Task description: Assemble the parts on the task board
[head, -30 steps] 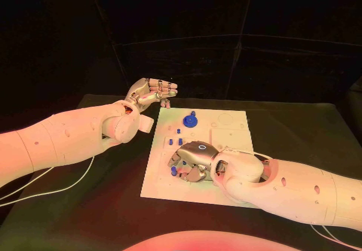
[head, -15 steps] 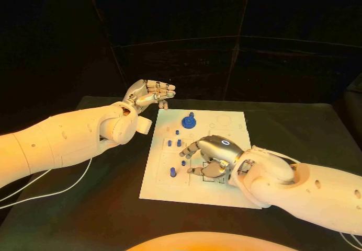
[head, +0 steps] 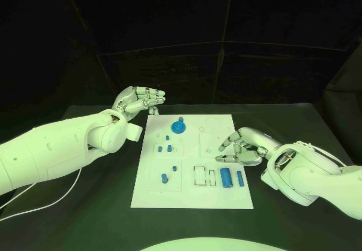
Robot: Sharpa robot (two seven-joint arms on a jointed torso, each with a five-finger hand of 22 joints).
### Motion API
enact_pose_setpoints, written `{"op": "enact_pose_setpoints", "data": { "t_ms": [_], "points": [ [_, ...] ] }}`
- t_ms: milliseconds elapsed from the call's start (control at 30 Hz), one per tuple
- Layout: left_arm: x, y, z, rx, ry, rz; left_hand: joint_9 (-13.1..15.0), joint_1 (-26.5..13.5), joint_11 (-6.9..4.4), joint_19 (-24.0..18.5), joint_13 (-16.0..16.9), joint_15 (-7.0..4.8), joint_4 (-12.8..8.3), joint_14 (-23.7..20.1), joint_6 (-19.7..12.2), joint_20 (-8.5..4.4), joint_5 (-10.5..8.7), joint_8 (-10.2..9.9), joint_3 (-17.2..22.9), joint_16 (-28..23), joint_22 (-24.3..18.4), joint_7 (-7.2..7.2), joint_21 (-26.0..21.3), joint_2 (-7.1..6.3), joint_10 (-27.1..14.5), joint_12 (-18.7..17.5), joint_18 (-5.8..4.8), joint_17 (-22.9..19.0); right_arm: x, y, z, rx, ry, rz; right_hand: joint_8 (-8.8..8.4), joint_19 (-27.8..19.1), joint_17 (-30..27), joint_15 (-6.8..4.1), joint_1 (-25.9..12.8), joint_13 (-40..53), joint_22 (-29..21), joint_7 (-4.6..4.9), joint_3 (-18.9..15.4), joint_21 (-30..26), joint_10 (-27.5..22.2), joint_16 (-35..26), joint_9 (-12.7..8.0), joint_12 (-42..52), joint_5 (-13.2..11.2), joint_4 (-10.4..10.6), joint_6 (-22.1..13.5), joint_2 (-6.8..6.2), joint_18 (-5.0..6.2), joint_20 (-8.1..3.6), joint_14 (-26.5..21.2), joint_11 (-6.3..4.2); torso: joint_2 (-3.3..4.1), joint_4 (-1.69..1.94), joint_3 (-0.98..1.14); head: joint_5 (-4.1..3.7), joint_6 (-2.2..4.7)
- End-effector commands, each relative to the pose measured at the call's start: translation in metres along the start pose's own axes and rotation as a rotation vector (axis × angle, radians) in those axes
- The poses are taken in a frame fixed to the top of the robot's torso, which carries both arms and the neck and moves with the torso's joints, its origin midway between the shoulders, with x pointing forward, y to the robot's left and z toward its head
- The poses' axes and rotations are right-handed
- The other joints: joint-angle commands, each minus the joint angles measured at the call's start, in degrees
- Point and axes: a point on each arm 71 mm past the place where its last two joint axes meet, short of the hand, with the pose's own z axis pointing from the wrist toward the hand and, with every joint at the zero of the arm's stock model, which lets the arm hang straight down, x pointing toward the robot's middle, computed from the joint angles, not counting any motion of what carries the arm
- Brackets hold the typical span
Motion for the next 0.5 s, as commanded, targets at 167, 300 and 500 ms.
{"op": "enact_pose_setpoints", "data": {
  "t_ms": [167,300,500],
  "points": [
    [0.001,-0.002,-0.001,0.004,0.009,-0.006,-0.08,-0.26,0.06,-0.46,-0.08,-0.09,0.02,-0.37,0.16,0.04,0.13,0.14,-0.47,-0.32,-0.09,0.00,-0.26,0.54,-0.40,0.33,0.84,-0.05,0.004,-0.020,-0.014,0.203,0.062,-0.076,4.02,0.79,3.96,-0.07,-0.50,15.21,2.35,-0.22,-7.55,1.35,-0.34,2.15,1.23,12.04,1.07,6.51,-1.42,1.46,-0.94,0.09,2.98,-0.01,-0.39,-0.70,-0.05,-0.48,-0.30],
    [0.000,-0.002,-0.001,0.003,0.008,-0.006,-0.08,-0.26,0.06,-0.46,-0.08,-0.09,0.02,-0.37,0.16,0.04,0.13,0.14,-0.47,-0.32,-0.09,0.00,-0.26,0.54,-0.40,0.33,0.84,-0.05,0.009,-0.023,-0.018,0.236,0.087,-0.116,4.99,0.76,4.25,-0.01,-1.52,16.22,2.53,-0.19,-10.03,1.45,-0.61,2.30,1.48,12.53,1.32,7.87,-1.90,0.95,-0.96,0.13,2.95,0.02,-0.53,-0.81,-0.13,-0.40,-0.50],
    [0.000,-0.001,-0.001,0.002,0.010,-0.006,-0.08,-0.31,0.06,-0.47,-0.08,-0.09,0.04,-0.37,0.16,0.04,0.13,0.14,-0.50,-0.32,-0.10,0.00,-0.27,0.57,-0.40,0.36,0.84,-0.08,0.019,-0.025,-0.020,0.266,0.120,-0.168,6.28,0.76,4.56,-0.07,-2.20,17.98,2.76,-0.37,-11.53,1.56,-0.29,2.46,1.87,13.64,1.07,7.92,-1.84,0.86,-0.98,0.12,2.96,-0.10,-0.40,-0.58,-0.11,-0.70,-0.40]
  ]
}}
